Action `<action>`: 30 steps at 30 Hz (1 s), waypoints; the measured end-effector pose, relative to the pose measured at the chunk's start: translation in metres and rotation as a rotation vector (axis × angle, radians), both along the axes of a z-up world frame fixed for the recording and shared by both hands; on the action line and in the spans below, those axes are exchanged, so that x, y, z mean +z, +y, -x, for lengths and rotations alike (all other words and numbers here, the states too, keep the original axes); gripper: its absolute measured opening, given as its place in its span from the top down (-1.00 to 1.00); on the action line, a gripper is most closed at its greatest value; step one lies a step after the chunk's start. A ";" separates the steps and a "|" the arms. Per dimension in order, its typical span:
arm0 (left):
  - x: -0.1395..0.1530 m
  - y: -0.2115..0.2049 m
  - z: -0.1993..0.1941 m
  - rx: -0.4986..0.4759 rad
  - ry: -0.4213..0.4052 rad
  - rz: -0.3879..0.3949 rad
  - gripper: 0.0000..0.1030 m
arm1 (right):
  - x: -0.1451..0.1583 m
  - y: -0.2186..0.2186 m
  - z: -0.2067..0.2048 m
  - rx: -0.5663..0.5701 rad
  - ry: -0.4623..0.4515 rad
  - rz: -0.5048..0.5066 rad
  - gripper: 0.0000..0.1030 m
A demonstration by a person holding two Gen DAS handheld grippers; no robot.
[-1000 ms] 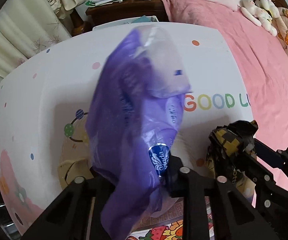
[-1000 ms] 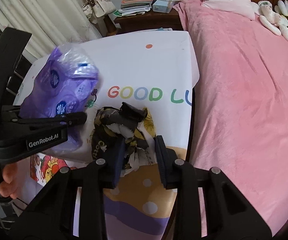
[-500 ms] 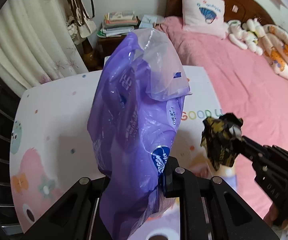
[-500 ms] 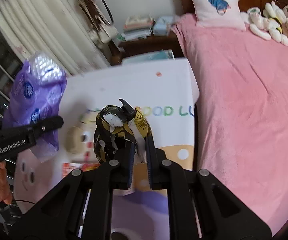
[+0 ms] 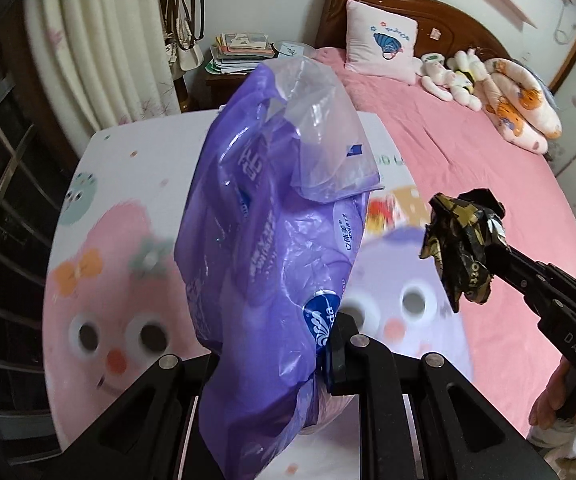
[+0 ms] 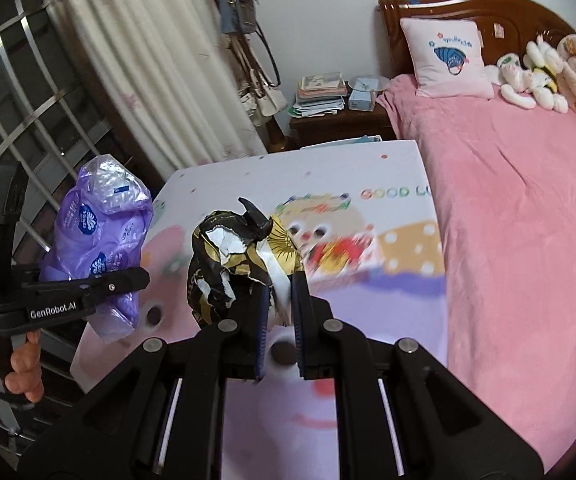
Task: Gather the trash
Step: 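Carry the purple bag and black-gold wrapper down over the bin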
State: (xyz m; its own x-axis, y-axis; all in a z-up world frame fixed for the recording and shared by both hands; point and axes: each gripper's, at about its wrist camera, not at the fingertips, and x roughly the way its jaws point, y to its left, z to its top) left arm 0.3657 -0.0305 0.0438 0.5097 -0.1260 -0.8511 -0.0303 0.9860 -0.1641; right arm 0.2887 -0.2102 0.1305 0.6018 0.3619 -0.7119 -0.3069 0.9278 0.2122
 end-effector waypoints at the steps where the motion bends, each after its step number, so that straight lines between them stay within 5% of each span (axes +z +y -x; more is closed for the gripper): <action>1: 0.001 0.008 0.025 -0.012 -0.004 0.006 0.72 | 0.001 0.008 0.018 -0.008 -0.002 0.005 0.84; 7: -0.006 0.041 0.152 -0.110 -0.012 0.008 0.72 | -0.004 0.056 0.133 -0.067 -0.001 0.061 0.84; 15: -0.049 0.077 0.293 -0.234 0.035 -0.014 0.72 | -0.040 0.116 0.273 -0.125 0.081 0.100 0.84; 22: -0.101 0.080 0.381 -0.331 0.119 -0.029 0.72 | -0.095 0.134 0.346 -0.151 0.221 0.128 0.84; 30: -0.170 0.063 0.444 -0.415 0.234 -0.021 0.72 | -0.180 0.131 0.381 -0.202 0.357 0.155 0.84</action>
State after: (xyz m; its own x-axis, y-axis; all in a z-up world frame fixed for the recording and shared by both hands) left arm -0.0783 0.0326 -0.1265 0.2138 -0.2603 -0.9416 0.3331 0.9255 -0.1803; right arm -0.0919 -0.0795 -0.0493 0.3558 0.1343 -0.9249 -0.0486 0.9909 0.1252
